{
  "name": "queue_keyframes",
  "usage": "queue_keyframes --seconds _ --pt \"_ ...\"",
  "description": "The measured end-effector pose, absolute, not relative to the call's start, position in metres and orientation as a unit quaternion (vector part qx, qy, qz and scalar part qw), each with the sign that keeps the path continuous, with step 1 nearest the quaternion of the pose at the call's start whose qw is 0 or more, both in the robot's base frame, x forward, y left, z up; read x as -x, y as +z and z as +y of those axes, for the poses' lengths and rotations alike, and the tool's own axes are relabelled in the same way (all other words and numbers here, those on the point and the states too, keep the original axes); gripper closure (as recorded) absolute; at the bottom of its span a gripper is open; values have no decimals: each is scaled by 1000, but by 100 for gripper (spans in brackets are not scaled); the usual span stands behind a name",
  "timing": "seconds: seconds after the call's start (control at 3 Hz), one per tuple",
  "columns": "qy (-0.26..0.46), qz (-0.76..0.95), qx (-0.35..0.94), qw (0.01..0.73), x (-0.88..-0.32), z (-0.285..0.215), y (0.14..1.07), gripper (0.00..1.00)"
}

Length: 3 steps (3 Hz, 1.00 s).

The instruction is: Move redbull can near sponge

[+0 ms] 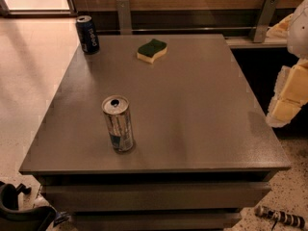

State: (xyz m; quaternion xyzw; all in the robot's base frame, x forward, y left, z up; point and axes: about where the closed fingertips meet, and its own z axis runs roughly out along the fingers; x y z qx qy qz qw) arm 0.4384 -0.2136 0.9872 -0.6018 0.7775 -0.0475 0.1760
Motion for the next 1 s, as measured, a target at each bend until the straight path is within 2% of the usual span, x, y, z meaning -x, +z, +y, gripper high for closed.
queue_keyframes --seconds 0.67,1.0 --pt "-24 767 613 191 -437 -207 987 0" --pt "36 737 634 231 -437 -200 980 0"
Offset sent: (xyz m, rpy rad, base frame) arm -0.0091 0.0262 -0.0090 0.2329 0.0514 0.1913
